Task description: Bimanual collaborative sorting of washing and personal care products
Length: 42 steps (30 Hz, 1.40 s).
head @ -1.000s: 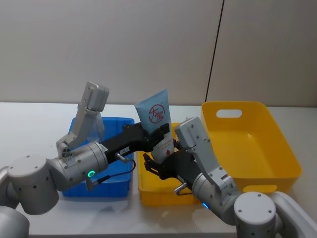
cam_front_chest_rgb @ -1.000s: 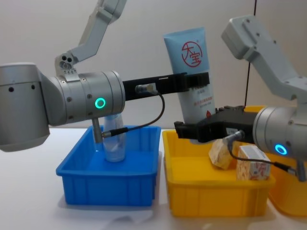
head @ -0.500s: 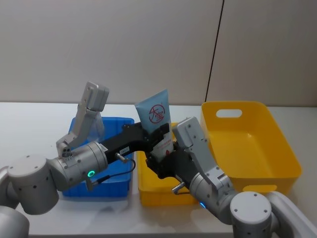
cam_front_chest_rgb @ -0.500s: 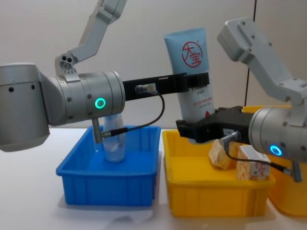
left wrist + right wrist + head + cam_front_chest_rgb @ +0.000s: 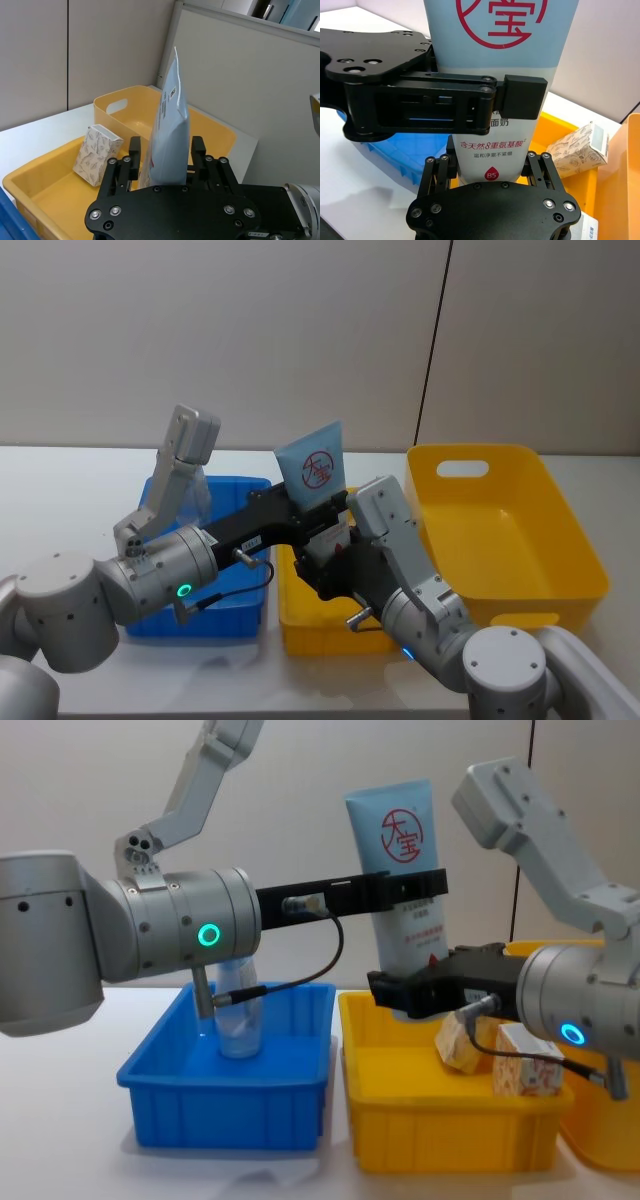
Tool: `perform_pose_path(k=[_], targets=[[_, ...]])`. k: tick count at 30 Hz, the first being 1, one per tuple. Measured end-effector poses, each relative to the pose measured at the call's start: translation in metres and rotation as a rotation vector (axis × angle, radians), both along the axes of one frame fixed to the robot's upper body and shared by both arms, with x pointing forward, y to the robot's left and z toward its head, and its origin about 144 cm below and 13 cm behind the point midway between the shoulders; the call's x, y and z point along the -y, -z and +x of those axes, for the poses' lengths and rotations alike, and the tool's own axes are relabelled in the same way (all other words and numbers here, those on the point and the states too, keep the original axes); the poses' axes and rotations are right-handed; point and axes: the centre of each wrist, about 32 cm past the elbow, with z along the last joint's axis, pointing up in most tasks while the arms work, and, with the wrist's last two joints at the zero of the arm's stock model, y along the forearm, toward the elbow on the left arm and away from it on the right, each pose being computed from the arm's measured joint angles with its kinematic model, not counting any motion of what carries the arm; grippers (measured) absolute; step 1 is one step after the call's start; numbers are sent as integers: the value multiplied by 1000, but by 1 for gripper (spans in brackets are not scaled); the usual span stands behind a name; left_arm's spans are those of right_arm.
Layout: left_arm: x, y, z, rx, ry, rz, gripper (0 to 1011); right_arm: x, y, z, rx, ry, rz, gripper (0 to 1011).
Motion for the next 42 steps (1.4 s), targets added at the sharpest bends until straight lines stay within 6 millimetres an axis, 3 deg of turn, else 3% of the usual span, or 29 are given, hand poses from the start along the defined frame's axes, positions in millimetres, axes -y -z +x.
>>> perform_pose_path(k=[4, 15, 42], targets=[[0, 0, 0, 0, 0, 0, 711, 1, 0, 0, 3, 19, 5, 630], [0, 0, 0, 0, 0, 0, 992, 12, -3, 0, 34, 121, 20, 630], [0, 0, 0, 0, 0, 0, 1001, 68, -23, -1, 99, 518, 53, 630]])
